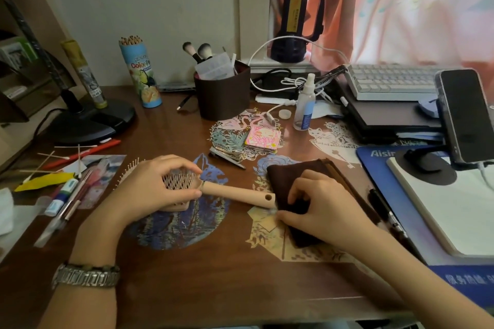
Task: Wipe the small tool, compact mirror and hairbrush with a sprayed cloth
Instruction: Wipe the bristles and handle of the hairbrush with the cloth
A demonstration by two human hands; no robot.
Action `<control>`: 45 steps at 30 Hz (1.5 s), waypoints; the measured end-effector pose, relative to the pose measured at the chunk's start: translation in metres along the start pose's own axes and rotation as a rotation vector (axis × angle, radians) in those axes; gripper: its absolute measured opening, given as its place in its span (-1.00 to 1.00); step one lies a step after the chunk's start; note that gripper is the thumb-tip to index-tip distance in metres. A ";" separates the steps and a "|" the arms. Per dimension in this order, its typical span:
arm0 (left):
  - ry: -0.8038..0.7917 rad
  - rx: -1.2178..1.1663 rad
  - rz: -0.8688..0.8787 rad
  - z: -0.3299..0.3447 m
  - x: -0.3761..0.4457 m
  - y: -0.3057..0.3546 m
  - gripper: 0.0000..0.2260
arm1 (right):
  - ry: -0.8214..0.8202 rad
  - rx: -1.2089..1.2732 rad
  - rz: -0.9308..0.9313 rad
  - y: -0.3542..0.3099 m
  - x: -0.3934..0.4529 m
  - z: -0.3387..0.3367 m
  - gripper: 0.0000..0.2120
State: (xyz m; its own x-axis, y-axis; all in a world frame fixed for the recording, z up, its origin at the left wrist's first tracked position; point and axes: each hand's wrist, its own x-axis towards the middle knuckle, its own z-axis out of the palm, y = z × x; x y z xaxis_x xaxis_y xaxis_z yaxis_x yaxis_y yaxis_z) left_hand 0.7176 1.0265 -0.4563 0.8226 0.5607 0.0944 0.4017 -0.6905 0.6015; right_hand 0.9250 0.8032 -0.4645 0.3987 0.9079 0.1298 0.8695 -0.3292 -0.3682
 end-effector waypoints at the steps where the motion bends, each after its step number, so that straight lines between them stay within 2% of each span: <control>1: -0.001 0.002 -0.004 0.000 0.000 0.000 -0.73 | 0.020 -0.005 0.009 0.000 -0.001 0.003 -0.72; 7: -0.005 0.007 -0.008 0.001 -0.001 0.001 -0.73 | 0.146 0.059 0.021 -0.001 -0.008 0.013 -0.87; 13: -0.009 0.014 -0.002 0.003 0.000 0.004 -0.74 | 0.286 0.286 0.032 0.002 -0.014 0.014 -0.94; 17: -0.005 0.003 0.002 0.005 0.000 0.008 -0.76 | 0.377 0.462 0.114 0.003 -0.012 0.011 -0.92; 24: 0.041 0.039 0.026 0.021 0.004 0.021 -0.75 | 0.399 0.635 0.181 0.000 -0.011 0.004 -0.90; 30: 0.109 0.116 0.107 0.039 0.007 0.033 -0.74 | 0.434 0.609 0.161 -0.005 -0.007 0.006 -0.87; 35: 0.102 0.149 0.110 0.040 0.008 0.031 -0.65 | 0.320 0.449 0.109 -0.006 -0.005 0.011 -0.92; 40: 0.030 0.172 0.128 0.031 0.003 0.032 -0.40 | 0.189 0.390 0.038 0.002 0.001 -0.002 -0.92; 42: 0.039 0.152 0.128 0.022 0.001 0.031 -0.39 | 0.131 0.378 -0.025 0.012 0.004 -0.012 -0.83; 45: 0.085 0.153 0.135 0.008 0.000 0.026 -0.41 | -0.084 0.374 -0.079 0.026 0.007 -0.023 -0.64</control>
State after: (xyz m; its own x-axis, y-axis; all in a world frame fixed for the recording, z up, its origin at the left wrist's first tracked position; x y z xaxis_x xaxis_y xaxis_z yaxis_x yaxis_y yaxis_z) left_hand 0.7314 1.0048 -0.4469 0.8388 0.4906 0.2360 0.3521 -0.8195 0.4521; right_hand 0.9575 0.7951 -0.4523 0.2959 0.9499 0.1009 0.7242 -0.1542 -0.6721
